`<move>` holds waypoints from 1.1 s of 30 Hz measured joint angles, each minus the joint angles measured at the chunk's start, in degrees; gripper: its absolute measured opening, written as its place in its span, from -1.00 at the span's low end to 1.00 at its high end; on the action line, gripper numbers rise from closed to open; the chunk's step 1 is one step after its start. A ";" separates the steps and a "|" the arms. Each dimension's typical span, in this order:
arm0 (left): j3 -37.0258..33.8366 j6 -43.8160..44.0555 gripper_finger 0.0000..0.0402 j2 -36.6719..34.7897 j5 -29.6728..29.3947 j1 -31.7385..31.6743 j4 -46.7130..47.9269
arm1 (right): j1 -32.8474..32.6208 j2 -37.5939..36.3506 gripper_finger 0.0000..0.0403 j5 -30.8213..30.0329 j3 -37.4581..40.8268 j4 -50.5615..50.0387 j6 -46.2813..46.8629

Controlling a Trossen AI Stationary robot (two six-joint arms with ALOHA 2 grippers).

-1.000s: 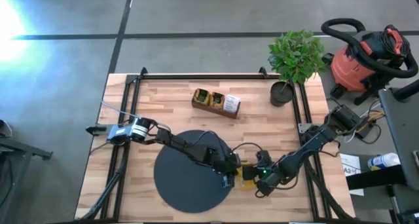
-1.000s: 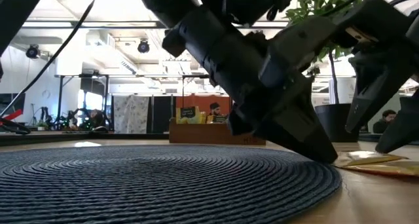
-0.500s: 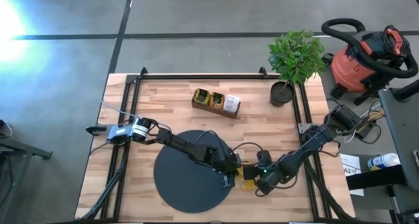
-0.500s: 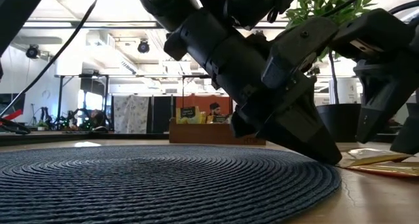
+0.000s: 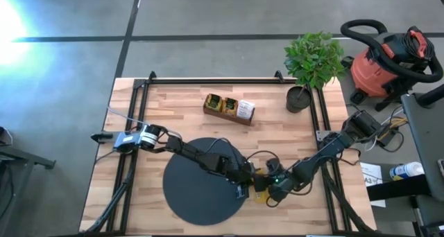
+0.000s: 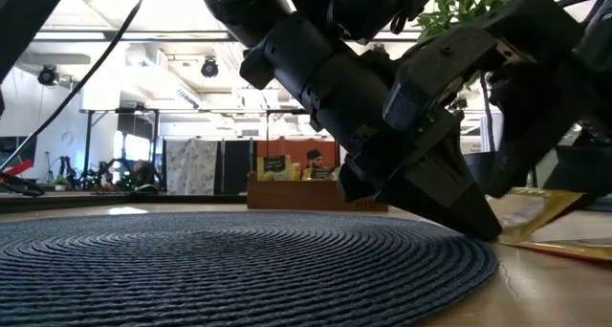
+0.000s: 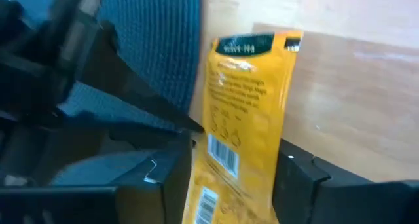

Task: Pick & Place Tea
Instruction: Put the top orange tea bag into the middle section of the wooden organizer

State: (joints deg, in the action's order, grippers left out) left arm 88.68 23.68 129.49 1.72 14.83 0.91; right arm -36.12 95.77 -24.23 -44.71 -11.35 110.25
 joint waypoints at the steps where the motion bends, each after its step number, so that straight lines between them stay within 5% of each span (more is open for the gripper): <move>1: 0.00 -0.06 -0.80 -0.07 -0.02 0.00 0.19 | -0.12 -0.06 -0.18 0.97 0.00 -0.26 -0.05; 13: -0.11 -1.06 -0.80 -3.97 -3.37 -0.91 2.39 | -0.96 -0.70 -0.89 1.45 -0.63 -0.49 -5.60; 17: -0.11 -0.63 -0.80 -5.44 -3.37 -1.11 4.73 | -1.14 -0.76 -0.92 1.12 -1.87 -4.86 -6.75; 27: -0.11 5.83 -0.80 -15.49 -10.26 -1.87 18.18 | -2.60 0.88 -0.93 -1.10 -18.26 -43.63 -20.03; 33: -1.76 12.10 -0.80 -23.06 -7.65 -4.96 17.44 | -3.15 7.45 -0.93 -5.09 -29.62 -66.87 -27.50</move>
State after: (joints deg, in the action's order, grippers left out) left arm 86.92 35.77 106.42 -5.93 9.87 18.35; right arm -39.27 103.21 -29.31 -74.33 -78.22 82.75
